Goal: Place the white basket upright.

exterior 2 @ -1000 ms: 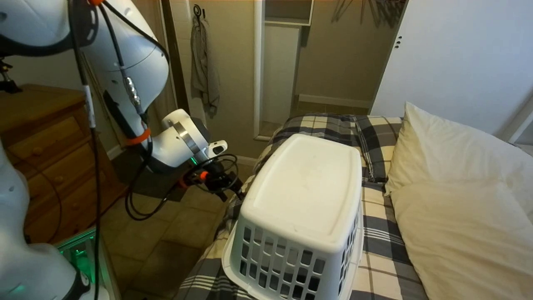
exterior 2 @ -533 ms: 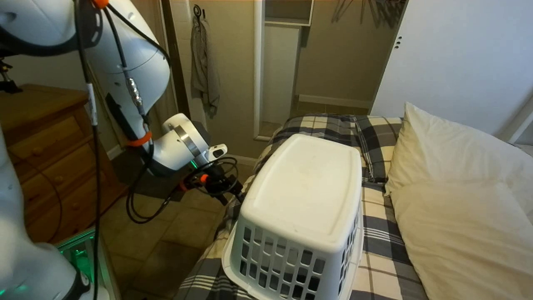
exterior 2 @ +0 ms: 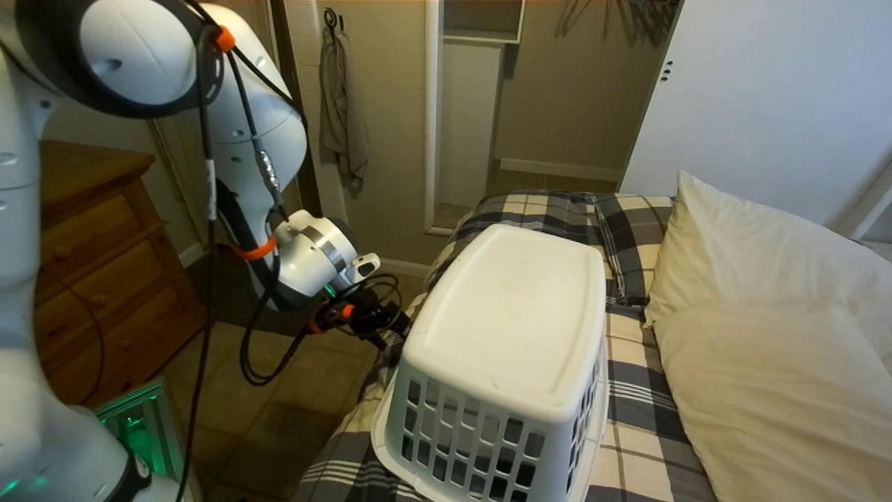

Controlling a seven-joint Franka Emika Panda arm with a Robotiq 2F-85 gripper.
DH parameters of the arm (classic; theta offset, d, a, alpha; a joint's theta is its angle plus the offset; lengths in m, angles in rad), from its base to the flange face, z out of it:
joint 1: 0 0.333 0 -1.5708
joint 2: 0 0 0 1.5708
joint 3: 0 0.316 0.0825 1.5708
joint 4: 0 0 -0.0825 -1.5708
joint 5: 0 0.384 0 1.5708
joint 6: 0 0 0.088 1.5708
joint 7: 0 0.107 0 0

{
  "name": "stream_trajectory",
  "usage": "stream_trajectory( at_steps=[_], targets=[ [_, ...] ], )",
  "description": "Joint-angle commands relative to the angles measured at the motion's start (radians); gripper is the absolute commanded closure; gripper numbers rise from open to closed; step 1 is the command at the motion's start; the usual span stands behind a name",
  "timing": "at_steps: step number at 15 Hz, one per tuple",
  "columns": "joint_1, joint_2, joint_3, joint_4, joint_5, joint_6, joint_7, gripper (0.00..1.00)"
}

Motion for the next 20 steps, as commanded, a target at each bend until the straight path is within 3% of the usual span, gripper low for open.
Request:
stream_trajectory(
  at_steps=[1,6,13,14,19,20],
  targets=[
    [0.004,0.092,-0.035,0.075,-0.121,0.000,0.075,0.00],
    [-0.008,0.183,-0.035,0.139,-0.187,-0.006,0.099,0.00],
    [-0.008,0.255,-0.038,0.194,-0.167,-0.046,0.069,0.03],
    [-0.008,0.253,-0.040,0.196,-0.168,-0.055,0.070,0.13],
    [-0.019,0.190,-0.045,0.168,-0.175,-0.090,0.082,0.40],
    [-0.021,0.180,-0.046,0.163,-0.174,-0.095,0.082,0.61]
  ],
)
